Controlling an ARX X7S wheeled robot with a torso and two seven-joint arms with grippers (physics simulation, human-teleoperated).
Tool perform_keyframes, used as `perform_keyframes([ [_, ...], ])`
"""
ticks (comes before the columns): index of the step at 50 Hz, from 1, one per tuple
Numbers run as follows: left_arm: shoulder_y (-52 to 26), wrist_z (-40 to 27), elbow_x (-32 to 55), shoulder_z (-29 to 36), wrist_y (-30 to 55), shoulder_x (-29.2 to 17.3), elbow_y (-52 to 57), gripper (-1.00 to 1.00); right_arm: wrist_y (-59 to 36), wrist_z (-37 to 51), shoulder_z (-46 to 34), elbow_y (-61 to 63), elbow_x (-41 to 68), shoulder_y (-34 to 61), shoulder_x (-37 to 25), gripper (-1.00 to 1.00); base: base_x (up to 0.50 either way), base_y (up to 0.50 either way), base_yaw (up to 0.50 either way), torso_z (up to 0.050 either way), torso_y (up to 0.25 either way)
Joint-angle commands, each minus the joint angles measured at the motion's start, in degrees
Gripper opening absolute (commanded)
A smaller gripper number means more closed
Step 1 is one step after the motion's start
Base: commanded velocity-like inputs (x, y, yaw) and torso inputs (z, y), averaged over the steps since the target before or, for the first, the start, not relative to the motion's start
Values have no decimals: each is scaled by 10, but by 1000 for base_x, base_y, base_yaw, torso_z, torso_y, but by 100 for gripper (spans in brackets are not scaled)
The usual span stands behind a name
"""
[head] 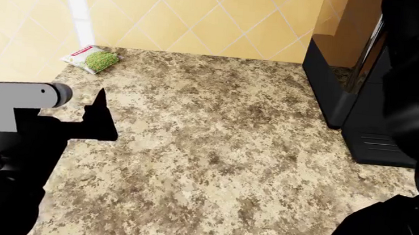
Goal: Pick the walnut from the counter and place it in the cabinet.
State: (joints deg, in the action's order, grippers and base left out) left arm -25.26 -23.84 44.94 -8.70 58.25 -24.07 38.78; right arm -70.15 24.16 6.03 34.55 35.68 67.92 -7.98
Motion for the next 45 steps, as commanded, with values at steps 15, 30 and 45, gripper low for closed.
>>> perform_keyframes([
  [15, 7, -6, 1, 7, -9, 6, -3, 100, 26, 8, 15, 2, 6, -141, -4, 100, 0, 0, 0, 0, 0],
  [30, 14, -11, 3, 6, -16, 9, -2, 100, 54, 7, 14, 1, 2, -204, -10, 100, 0, 0, 0, 0, 0],
  [45, 18, -15, 6, 8, -19, 9, 1, 100, 50, 16, 27, 28, 20, -244, -13, 100, 0, 0, 0, 0, 0],
])
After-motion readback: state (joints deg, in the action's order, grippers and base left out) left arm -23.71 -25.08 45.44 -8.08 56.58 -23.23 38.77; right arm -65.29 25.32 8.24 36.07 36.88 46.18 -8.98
